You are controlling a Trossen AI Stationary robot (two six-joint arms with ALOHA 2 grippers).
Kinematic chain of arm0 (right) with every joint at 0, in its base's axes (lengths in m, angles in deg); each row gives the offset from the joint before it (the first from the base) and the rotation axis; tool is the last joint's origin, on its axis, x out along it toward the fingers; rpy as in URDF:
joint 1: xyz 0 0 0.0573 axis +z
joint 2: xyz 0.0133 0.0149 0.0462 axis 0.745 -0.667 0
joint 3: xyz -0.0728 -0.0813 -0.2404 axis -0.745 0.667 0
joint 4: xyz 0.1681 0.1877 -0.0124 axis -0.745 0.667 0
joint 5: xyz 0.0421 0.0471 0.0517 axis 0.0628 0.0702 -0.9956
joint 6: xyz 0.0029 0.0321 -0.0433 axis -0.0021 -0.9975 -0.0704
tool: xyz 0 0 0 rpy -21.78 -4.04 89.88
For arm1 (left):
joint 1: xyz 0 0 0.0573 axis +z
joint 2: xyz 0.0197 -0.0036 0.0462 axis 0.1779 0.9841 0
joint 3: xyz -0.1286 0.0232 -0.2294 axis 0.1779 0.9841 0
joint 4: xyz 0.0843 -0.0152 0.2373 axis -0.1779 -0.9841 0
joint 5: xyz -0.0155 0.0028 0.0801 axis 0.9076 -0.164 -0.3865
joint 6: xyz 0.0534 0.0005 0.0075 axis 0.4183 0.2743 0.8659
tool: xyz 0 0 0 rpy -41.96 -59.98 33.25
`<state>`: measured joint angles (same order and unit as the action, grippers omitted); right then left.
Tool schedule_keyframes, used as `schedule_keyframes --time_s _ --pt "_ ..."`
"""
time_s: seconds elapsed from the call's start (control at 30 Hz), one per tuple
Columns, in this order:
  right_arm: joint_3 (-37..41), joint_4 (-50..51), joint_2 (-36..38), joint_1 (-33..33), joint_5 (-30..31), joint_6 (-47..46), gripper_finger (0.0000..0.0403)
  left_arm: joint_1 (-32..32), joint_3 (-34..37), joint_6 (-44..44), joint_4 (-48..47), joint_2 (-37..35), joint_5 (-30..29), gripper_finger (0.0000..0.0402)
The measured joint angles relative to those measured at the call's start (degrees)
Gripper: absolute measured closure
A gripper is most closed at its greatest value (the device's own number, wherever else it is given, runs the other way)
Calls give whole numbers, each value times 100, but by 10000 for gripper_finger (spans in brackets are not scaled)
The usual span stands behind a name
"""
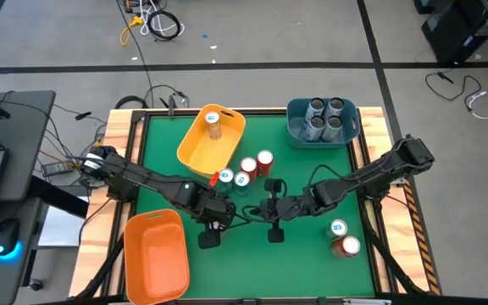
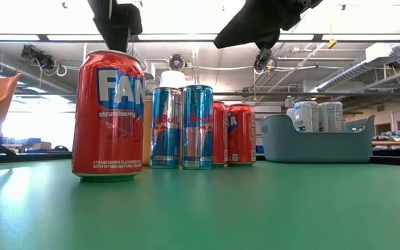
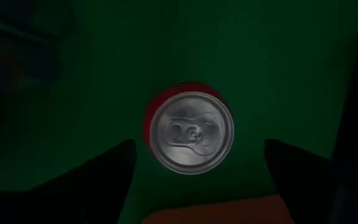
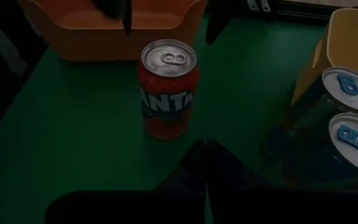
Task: Sort soda cans
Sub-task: Put the orange soda can into the orange bin
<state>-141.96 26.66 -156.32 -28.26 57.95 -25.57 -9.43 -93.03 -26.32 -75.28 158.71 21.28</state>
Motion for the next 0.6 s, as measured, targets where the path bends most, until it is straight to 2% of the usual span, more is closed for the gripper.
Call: schedule_keyframes --time_s 0.3,0.6 --pt "0 6 0 2 -4 -7 403 -27 28 34 113 49 -6 34" --pt "0 -21 0 2 -111 -15 403 -32 34 308 24 412 34 34"
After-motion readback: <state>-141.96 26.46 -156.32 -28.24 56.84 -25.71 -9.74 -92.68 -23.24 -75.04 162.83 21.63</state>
